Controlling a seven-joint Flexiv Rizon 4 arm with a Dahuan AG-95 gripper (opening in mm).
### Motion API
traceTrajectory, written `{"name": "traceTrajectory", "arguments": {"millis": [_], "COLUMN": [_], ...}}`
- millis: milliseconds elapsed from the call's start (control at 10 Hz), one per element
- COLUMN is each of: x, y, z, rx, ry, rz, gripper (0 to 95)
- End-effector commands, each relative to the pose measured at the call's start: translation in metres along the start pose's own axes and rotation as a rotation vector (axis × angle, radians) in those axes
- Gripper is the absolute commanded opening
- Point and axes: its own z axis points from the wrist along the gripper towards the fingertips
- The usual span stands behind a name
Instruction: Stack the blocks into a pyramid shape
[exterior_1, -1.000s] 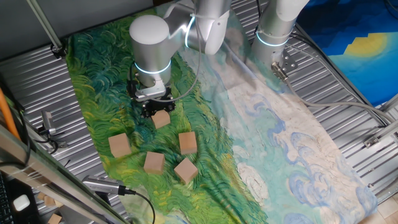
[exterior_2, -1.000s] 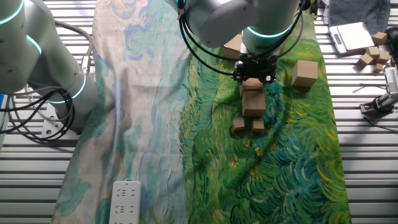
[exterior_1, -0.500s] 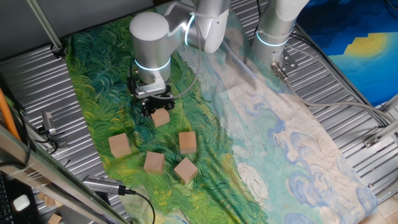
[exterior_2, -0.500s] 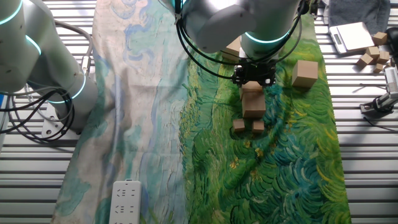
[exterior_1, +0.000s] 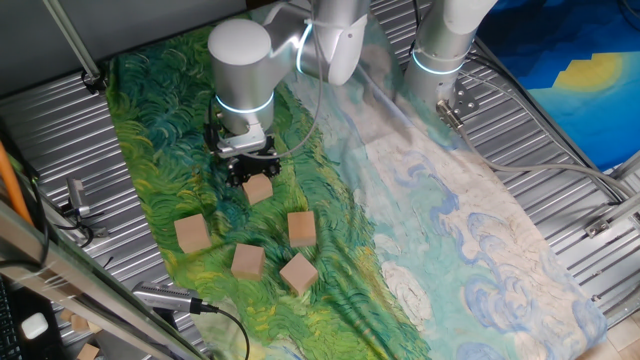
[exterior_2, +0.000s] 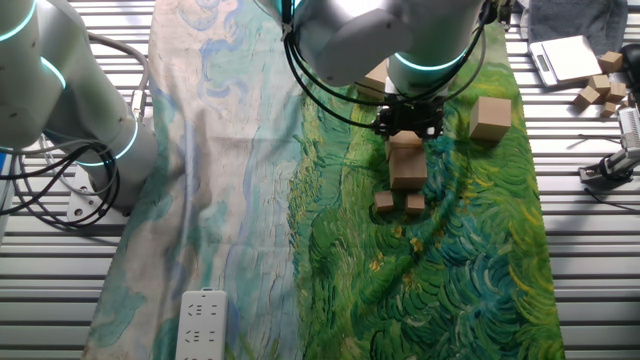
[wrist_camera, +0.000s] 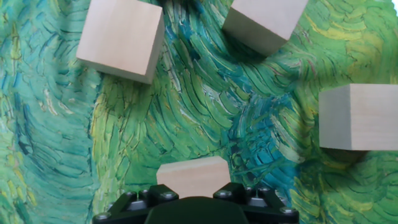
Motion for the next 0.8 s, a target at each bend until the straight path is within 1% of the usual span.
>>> {"name": "traceTrajectory", "arguments": {"millis": [100, 200, 300, 400, 500, 700, 800], "x": [0.0, 0.0, -0.0002, -0.0003, -0.0005, -0.0035, -0.0046], "y": [-0.0001, -0.0001, -0.0004, -0.0004, -0.0004, -0.0009, -0.0011], "z": [0.002, 0.002, 0.0019, 0.0018, 0.0011, -0.0023, -0.0019], "rx": [-0.014, -0.015, -0.013, -0.014, -0.014, -0.016, -0.017], "ry": [0.007, 0.007, 0.004, 0.006, 0.006, 0.006, 0.003], "rz": [0.003, 0.001, -0.002, -0.001, 0.003, 0.007, 0.008], "gripper": [19.0, 19.0, 57.0, 57.0, 76.0, 76.0, 95.0]}}
